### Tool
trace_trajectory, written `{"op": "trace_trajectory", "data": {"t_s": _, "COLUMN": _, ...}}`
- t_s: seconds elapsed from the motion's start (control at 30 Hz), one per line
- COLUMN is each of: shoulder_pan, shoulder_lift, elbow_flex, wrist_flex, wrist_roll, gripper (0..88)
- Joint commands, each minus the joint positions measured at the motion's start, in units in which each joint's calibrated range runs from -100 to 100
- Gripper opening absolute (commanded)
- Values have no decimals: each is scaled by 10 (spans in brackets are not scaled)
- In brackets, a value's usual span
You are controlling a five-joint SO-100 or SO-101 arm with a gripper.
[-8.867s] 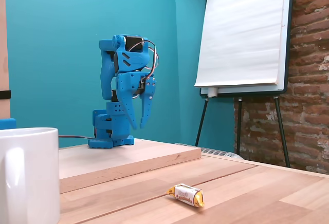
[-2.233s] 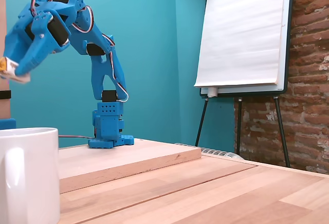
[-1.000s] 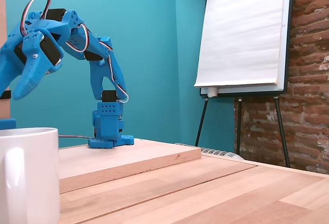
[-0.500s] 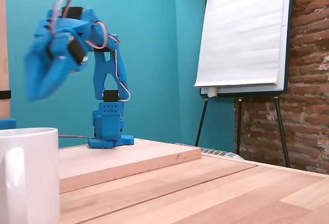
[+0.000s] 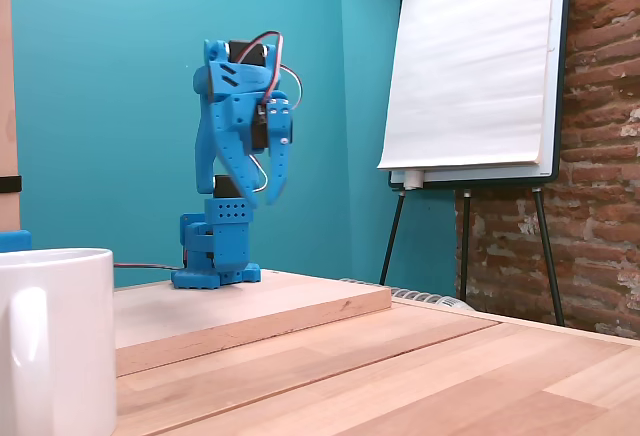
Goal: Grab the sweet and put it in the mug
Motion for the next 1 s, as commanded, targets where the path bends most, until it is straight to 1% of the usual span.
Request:
{"op": "trace_trajectory", "data": {"t_s": 0.0, "shoulder_pan": -36, "shoulder_lift": -151, "elbow_flex": 112, "wrist_flex": -11, "wrist_roll": 3, "gripper": 45}}
{"op": "trace_trajectory", "data": {"t_s": 0.17, "shoulder_pan": -74, "shoulder_lift": -326, "elbow_flex": 303, "wrist_flex": -11, "wrist_roll": 4, "gripper": 45}}
{"op": "trace_trajectory", "data": {"t_s": 0.3, "shoulder_pan": -87, "shoulder_lift": -434, "elbow_flex": 449, "wrist_flex": -11, "wrist_roll": 4, "gripper": 45}}
{"op": "trace_trajectory", "data": {"t_s": 0.53, "shoulder_pan": -115, "shoulder_lift": -556, "elbow_flex": 645, "wrist_flex": -11, "wrist_roll": 4, "gripper": 45}}
{"op": "trace_trajectory", "data": {"t_s": 0.67, "shoulder_pan": -135, "shoulder_lift": -602, "elbow_flex": 696, "wrist_flex": -7, "wrist_roll": 4, "gripper": 45}}
{"op": "trace_trajectory", "data": {"t_s": 0.8, "shoulder_pan": -156, "shoulder_lift": -618, "elbow_flex": 696, "wrist_flex": -1, "wrist_roll": -2, "gripper": 45}}
{"op": "trace_trajectory", "data": {"t_s": 0.97, "shoulder_pan": -163, "shoulder_lift": -622, "elbow_flex": 696, "wrist_flex": -1, "wrist_roll": -2, "gripper": 53}}
